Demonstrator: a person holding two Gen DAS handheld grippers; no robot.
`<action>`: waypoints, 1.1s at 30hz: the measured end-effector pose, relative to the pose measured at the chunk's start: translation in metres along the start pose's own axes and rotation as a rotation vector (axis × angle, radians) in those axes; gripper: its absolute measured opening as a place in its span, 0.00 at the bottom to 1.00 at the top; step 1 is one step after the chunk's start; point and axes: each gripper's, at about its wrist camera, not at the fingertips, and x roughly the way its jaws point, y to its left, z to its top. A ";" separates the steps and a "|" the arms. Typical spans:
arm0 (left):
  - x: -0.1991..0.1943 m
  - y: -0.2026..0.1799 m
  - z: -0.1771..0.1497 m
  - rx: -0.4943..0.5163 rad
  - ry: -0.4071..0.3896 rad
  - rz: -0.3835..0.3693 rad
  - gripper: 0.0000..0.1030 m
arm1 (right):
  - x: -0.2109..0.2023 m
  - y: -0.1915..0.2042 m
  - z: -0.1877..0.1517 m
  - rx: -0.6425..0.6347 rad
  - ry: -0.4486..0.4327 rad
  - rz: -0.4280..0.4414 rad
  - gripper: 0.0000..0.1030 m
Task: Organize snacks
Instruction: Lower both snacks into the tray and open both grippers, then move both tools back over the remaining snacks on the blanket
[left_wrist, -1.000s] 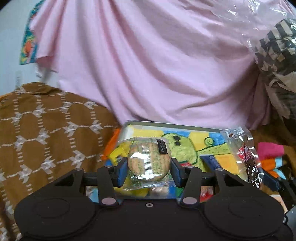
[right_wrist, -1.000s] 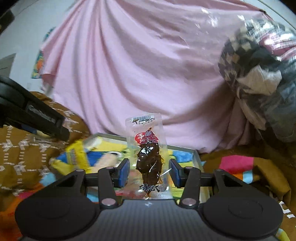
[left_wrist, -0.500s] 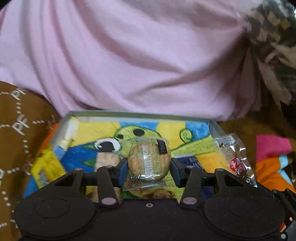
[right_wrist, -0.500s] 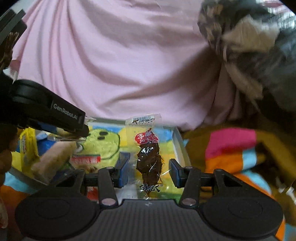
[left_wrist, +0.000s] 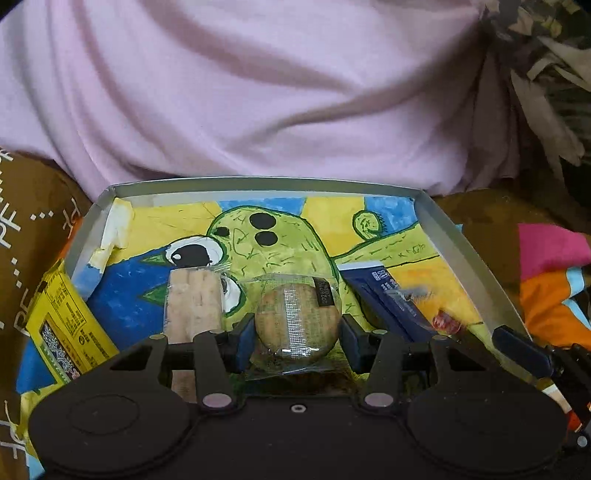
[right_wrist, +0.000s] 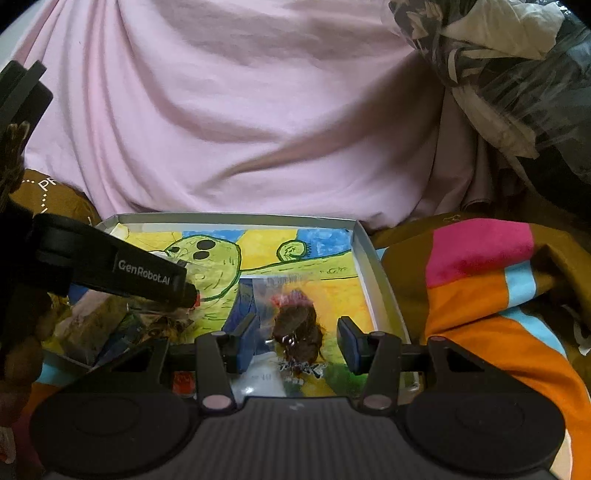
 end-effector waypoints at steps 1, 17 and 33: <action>-0.001 0.000 0.000 0.002 0.003 0.003 0.49 | -0.001 0.000 0.000 -0.003 -0.002 -0.005 0.54; -0.057 0.010 -0.004 -0.100 -0.107 0.054 0.98 | -0.033 0.002 0.006 -0.008 -0.049 0.012 0.98; -0.121 0.016 -0.008 -0.109 -0.202 0.143 0.99 | -0.066 0.006 0.022 0.009 -0.096 0.030 1.00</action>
